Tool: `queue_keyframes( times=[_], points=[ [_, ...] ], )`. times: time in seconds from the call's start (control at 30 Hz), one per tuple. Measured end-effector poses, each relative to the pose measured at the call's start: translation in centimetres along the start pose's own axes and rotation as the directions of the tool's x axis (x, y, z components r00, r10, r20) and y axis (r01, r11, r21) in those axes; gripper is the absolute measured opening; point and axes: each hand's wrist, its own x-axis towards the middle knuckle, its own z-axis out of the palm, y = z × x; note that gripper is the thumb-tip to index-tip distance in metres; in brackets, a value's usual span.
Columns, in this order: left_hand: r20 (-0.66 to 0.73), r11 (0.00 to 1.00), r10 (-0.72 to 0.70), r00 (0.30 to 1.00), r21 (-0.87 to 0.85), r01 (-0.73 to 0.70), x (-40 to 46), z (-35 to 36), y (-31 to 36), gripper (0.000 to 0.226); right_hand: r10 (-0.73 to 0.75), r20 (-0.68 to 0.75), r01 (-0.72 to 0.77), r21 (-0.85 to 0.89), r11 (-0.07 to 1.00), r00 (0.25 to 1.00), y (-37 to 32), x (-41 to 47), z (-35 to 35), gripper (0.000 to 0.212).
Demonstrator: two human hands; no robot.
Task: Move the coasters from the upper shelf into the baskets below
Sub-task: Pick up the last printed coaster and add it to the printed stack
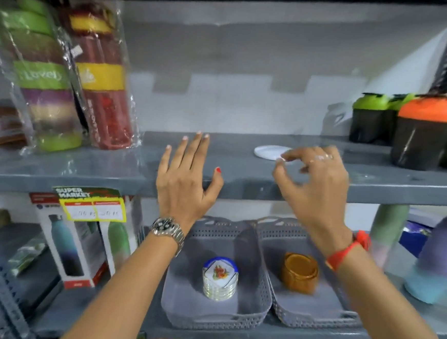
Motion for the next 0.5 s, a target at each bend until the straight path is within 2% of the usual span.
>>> queue_keyframes(
  times=[0.03, 0.1, 0.17, 0.23, 0.3, 0.37, 0.43, 0.5],
  points=[
    [0.005, 1.000, -0.002, 1.000, -0.001, 0.002, 0.1, -0.1, 0.1, 0.057, 0.081, 0.103, -0.074, -0.069, 0.995, 0.991, 0.2, 1.5, 0.3, 0.029],
    [0.020, 1.000, -0.007, 1.000, -0.003, 0.007, 0.1, -0.2, 0.1, 0.057, 0.186, 0.331, -0.126, -0.196, 0.973, 0.925, 1.2, 4.2, 1.6, 0.038],
    [0.039, 1.000, -0.012, 0.999, -0.003, 0.012, 0.1, -0.3, 0.0, 0.058, 0.245, 0.524, -0.119, -0.263, 0.958, 0.816, 2.2, 6.4, 3.2, 0.046],
    [0.049, 1.000, -0.009, 0.999, 0.005, 0.009, 0.1, -0.4, 0.0, 0.058, 0.302, 0.658, -0.079, -0.346, 0.935, 0.690, 3.1, 8.1, 4.6, 0.059],
    [0.059, 1.000, -0.010, 0.998, 0.013, 0.009, 0.2, -0.5, 0.1, 0.058, 0.360, 0.738, -0.073, -0.391, 0.917, 0.571, 3.9, 9.4, 5.5, 0.058],
    [0.074, 1.000, -0.014, 0.997, 0.017, 0.013, 0.2, -0.4, 0.1, 0.058, 0.414, 0.776, -0.132, -0.403, 0.906, 0.476, 4.5, 10.0, 6.0, 0.064],
    [0.080, 1.000, -0.015, 0.997, 0.020, 0.013, 0.2, -0.3, 0.1, 0.058, 0.446, 0.784, -0.183, -0.408, 0.895, 0.432, 4.8, 10.1, 6.1, 0.075],
    [0.079, 1.000, -0.019, 0.997, 0.015, 0.018, 0.1, -0.3, 0.1, 0.058, 0.452, 0.775, -0.205, -0.404, 0.892, 0.441, 5.0, 10.0, 6.3, 0.075]
  ],
)
